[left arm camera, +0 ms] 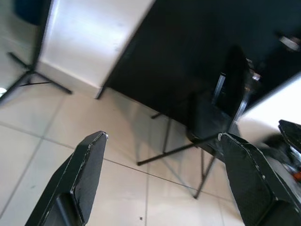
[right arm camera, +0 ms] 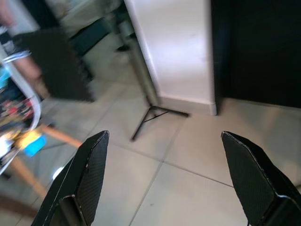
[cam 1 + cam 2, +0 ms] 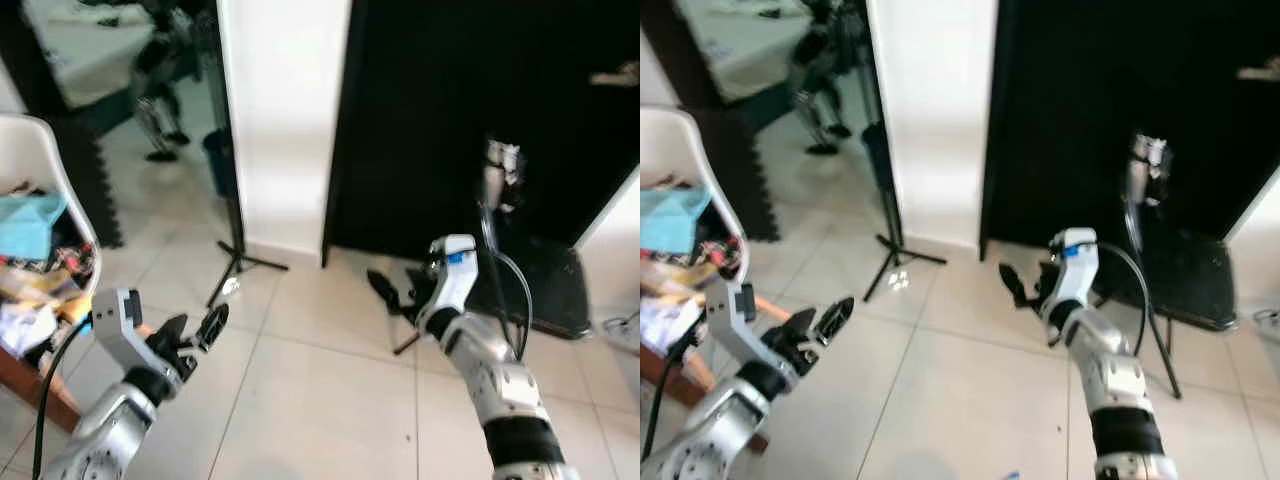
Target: Hang hanger
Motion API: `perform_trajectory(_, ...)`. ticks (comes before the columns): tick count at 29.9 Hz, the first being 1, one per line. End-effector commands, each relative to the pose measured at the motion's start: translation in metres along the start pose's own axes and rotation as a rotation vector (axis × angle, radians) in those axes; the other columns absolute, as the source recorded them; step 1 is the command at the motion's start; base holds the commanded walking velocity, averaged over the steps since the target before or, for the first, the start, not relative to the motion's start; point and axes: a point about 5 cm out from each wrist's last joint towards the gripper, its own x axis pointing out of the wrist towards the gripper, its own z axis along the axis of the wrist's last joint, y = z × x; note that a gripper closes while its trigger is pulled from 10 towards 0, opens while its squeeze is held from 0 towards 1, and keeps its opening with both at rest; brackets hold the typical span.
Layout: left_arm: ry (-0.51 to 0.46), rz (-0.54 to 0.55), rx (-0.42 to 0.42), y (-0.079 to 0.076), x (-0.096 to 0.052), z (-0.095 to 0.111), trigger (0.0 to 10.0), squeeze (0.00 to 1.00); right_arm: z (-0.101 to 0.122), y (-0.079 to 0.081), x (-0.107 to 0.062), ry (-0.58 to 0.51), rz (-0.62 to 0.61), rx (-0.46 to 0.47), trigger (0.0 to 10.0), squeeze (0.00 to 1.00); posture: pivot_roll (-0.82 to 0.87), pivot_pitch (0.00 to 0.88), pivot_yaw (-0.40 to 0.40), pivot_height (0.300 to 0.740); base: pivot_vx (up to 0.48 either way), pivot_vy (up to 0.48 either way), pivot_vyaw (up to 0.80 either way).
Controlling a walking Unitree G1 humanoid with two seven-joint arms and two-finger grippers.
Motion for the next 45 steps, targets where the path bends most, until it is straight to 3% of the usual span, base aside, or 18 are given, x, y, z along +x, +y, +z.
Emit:
perform_trajectory(1,0.022,0.003,0.0,0.001,-0.002,-0.0019,10.0,0.0,-0.0066,0.0003,-0.001,0.018,-0.014,0.006,10.0,0.0,-0.02,0.113,-0.02,0.74,0.0,0.0,-0.8)
perform_trajectory(45,0.009,-0.001,-0.015,-0.0003,-0.0022,-0.0019,10.0,0.0,-0.0078,0.0016,0.0006,0.041,-0.012,-0.029,10.0,0.0,-0.03,0.113,-0.032,0.74,0.0,0.0,-0.8)
